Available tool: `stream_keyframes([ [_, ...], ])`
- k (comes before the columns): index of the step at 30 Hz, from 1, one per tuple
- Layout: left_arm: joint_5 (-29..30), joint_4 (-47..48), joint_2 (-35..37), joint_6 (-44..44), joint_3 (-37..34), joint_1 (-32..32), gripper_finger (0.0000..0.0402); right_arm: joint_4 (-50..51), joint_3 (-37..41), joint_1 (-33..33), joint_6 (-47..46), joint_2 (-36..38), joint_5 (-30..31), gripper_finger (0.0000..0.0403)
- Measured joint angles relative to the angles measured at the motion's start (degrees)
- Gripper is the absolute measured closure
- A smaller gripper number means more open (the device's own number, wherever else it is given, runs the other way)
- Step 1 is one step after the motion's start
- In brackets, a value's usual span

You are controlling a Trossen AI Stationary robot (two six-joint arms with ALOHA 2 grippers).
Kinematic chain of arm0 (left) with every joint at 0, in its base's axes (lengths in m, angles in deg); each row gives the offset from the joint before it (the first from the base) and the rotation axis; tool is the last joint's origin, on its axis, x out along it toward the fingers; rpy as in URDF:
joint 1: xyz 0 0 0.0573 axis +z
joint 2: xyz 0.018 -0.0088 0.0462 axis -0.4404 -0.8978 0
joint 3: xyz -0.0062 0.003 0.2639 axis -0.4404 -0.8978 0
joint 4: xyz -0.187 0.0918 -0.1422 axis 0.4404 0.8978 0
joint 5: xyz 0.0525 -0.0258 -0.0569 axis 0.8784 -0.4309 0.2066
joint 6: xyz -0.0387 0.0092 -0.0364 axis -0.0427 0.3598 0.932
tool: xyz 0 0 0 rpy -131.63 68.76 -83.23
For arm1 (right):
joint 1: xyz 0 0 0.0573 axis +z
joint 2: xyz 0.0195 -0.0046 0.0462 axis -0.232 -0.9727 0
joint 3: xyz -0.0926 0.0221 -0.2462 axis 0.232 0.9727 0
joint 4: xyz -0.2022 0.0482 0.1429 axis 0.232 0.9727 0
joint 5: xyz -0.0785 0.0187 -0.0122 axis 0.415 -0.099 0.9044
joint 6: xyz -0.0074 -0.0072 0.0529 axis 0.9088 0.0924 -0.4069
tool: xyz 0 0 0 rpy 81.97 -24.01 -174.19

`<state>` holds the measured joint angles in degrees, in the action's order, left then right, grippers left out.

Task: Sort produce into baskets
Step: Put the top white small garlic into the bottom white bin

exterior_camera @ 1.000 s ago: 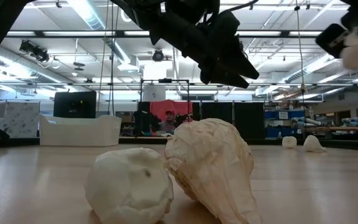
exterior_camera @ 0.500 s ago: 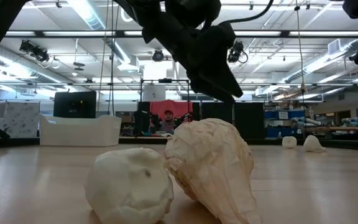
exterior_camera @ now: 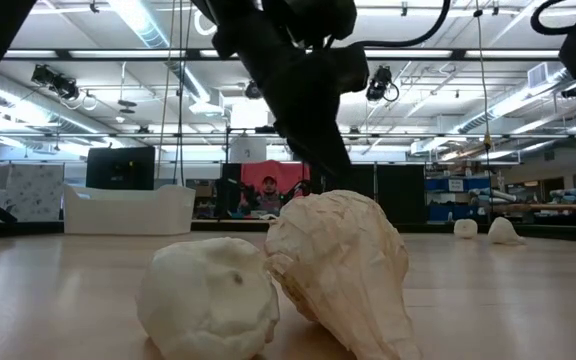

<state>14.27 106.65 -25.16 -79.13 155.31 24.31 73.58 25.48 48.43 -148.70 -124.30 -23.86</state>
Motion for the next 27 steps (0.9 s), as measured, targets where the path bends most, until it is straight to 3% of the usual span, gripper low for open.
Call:
stream_keyframes([
  [6,3.9,2.5,-0.2,0.0,-0.3,-0.5,0.0101,-6.2,0.0,1.5,-1.5,-0.6,1.9,0.0235],
  [15,4.4,4.0,-1.1,0.1,-0.3,-0.5,0.0103,-18.3,0.0,3.7,1.2,0.0,7.4,0.0236],
  [27,5.3,4.0,-4.7,0.2,-0.3,-0.5,0.0157,-24.9,0.0,3.9,8.7,-0.1,25.7,0.0236],
])
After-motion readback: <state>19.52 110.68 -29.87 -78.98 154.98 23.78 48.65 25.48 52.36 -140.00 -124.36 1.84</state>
